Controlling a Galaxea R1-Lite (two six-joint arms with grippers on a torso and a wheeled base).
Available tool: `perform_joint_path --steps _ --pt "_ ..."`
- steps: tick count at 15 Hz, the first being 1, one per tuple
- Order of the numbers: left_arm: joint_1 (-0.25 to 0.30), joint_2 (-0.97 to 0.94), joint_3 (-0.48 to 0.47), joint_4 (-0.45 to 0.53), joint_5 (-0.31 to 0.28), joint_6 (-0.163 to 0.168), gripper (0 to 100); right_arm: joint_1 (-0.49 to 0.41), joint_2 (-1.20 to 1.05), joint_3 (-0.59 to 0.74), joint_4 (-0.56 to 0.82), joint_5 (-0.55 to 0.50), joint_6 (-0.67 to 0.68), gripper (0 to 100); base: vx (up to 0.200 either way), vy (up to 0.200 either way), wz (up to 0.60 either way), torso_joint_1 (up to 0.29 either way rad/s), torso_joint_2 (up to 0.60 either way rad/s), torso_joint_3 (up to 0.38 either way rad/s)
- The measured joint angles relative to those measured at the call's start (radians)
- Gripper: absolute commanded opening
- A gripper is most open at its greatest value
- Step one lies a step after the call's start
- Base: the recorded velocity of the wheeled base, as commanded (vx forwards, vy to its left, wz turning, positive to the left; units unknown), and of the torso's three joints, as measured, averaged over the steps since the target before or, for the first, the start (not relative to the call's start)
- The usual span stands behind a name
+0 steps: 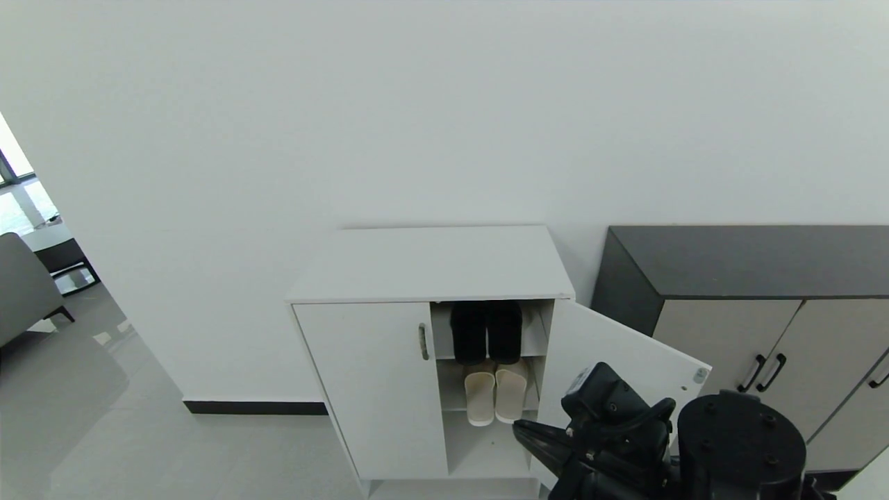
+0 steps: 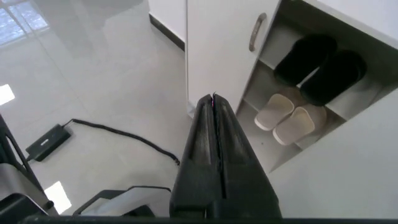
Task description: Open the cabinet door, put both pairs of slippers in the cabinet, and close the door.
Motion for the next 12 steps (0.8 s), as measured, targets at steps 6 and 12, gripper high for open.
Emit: perform_joint_path --steps 6,12 --pt "0.0 0.0 0.0 0.0 0.0 0.001 0 -0.02 0.082 0.044 -0.2 -0.007 -0.011 0 0.0 0.0 0.0 0.0 0.0 0.0" --pt "0.0 0.0 0.0 0.0 0.0 0.002 0 -0.043 0.122 0.017 -0.199 -0.013 -0.013 0 -0.1 0.0 0.0 0.004 0.0 -0.001"
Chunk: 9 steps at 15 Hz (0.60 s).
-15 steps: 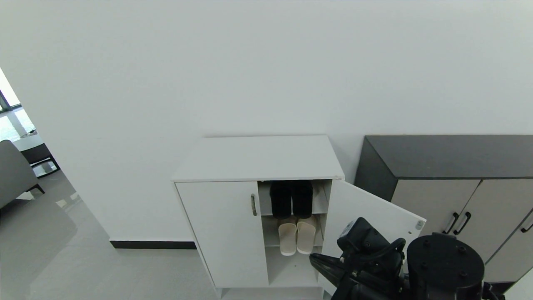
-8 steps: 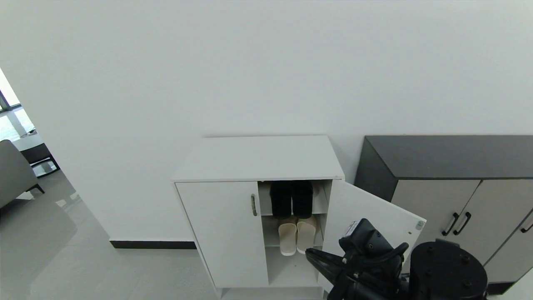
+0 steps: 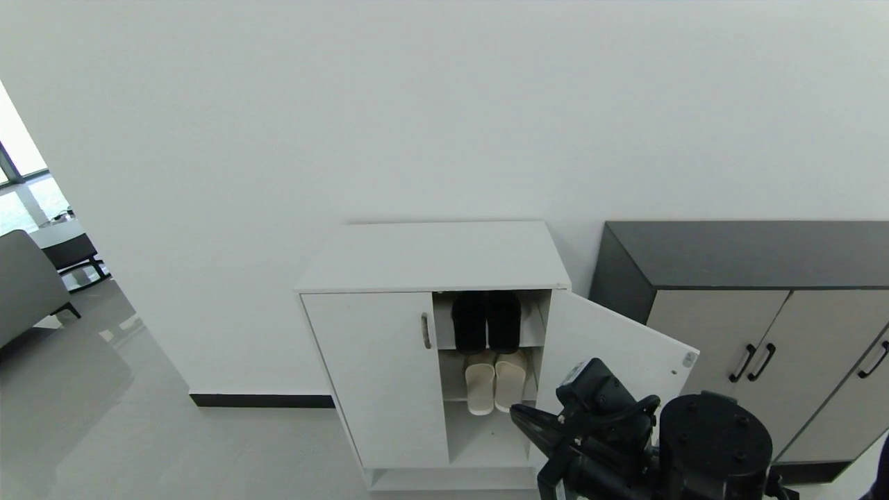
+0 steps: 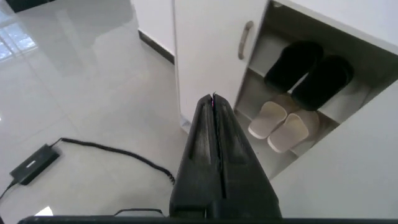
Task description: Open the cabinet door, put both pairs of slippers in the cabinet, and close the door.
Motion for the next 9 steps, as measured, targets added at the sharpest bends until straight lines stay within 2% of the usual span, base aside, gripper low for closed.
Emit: perform_joint_path --steps 5,7,9 --pt "0.0 0.0 0.0 0.0 0.0 0.0 0 -0.039 0.009 -0.003 0.0 0.0 -0.011 0 0.0 0.0 0.0 0.01 0.0 0.0" --pt "0.0 0.0 0.0 0.0 0.0 0.0 0 -0.122 0.01 -0.021 0.003 -0.001 -0.029 0 0.0 0.0 0.0 0.0 0.0 0.0" --pt "0.0 0.0 0.0 0.0 0.0 0.0 0 -0.251 0.01 -0.06 0.045 0.0 -0.041 0 0.0 0.0 0.0 0.0 0.0 0.0"
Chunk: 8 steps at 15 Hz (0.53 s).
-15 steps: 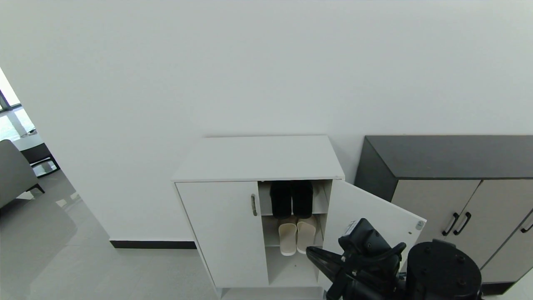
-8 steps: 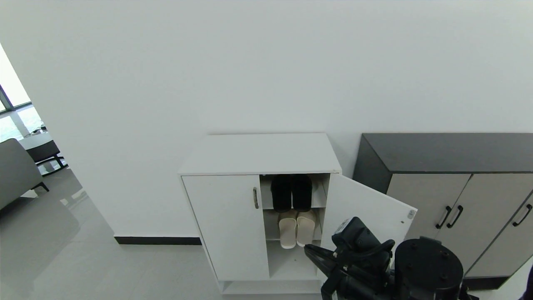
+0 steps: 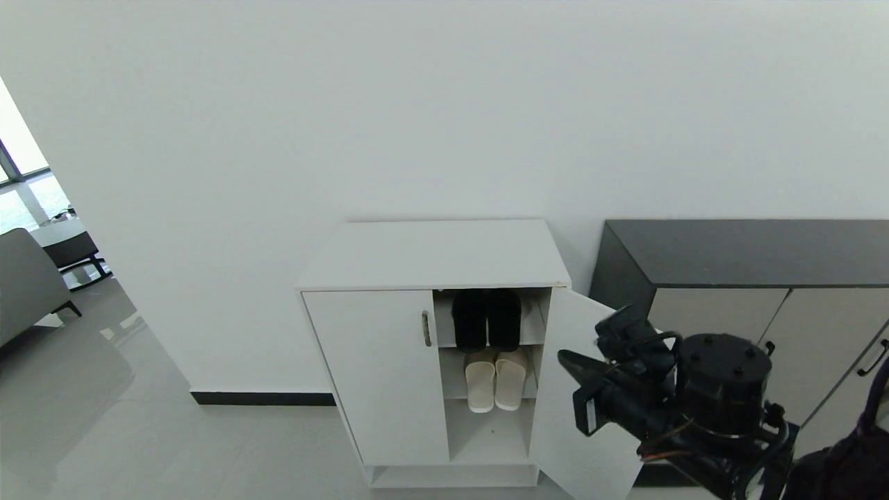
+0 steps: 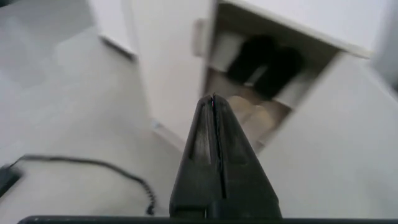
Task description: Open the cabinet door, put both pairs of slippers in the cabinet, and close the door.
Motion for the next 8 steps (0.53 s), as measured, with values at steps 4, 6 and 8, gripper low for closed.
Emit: perform_joint_path --steps 4,6,8 --pt "0.0 0.0 0.0 0.0 0.0 0.0 0 -0.243 -0.01 -0.113 0.143 0.045 -0.006 0 0.0 0.0 0.0 0.0 0.0 0.0" --pt "0.0 0.0 0.0 0.0 0.0 0.0 0 -0.333 -0.013 -0.165 0.221 0.054 -0.007 0 0.0 0.0 0.0 0.0 0.0 0.0" --pt "0.0 0.0 0.0 0.0 0.0 0.0 0 -0.426 -0.011 -0.217 0.291 0.069 -0.007 0 0.0 0.0 0.0 0.0 0.0 0.0"
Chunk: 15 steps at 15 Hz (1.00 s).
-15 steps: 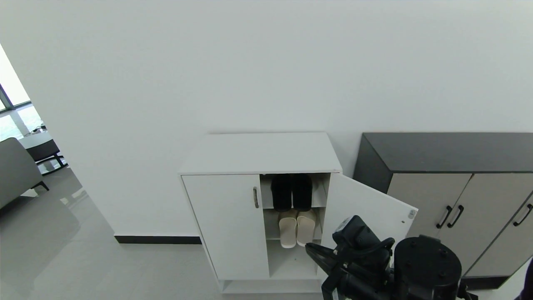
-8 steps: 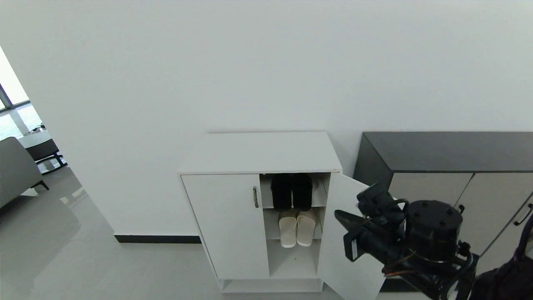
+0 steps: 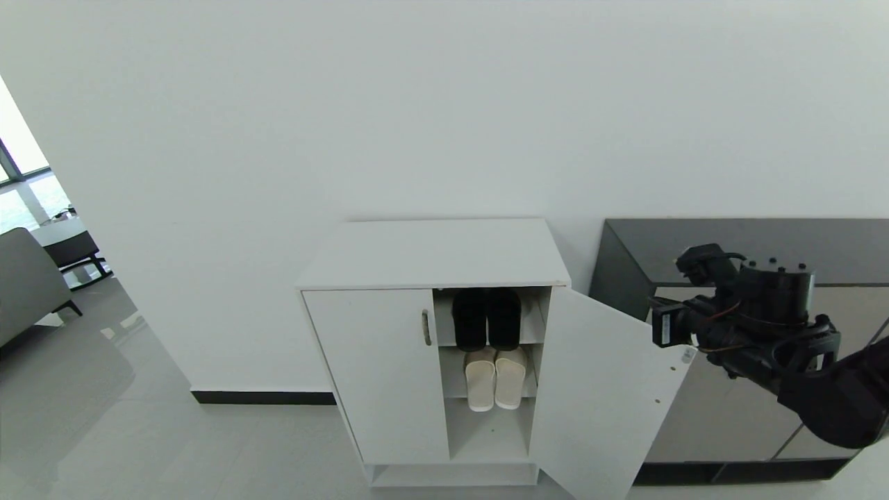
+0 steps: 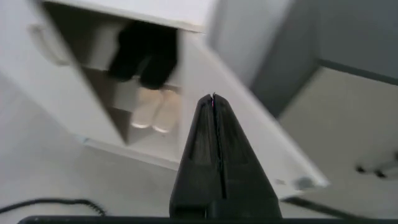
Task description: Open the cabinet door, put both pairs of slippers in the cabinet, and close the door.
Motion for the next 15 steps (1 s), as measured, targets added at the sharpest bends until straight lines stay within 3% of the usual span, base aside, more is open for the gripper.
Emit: perform_joint_path --steps 6,15 --pt "0.0 0.0 0.0 0.0 0.0 0.0 0 -0.167 0.061 -0.122 0.123 0.044 -0.001 0 0.0 0.0 0.0 0.0 0.0 0.0" --pt "0.0 0.0 0.0 0.0 0.0 0.0 0 -0.251 0.206 -0.195 0.124 0.051 -0.001 0 0.0 0.0 0.0 0.0 0.0 0.0"
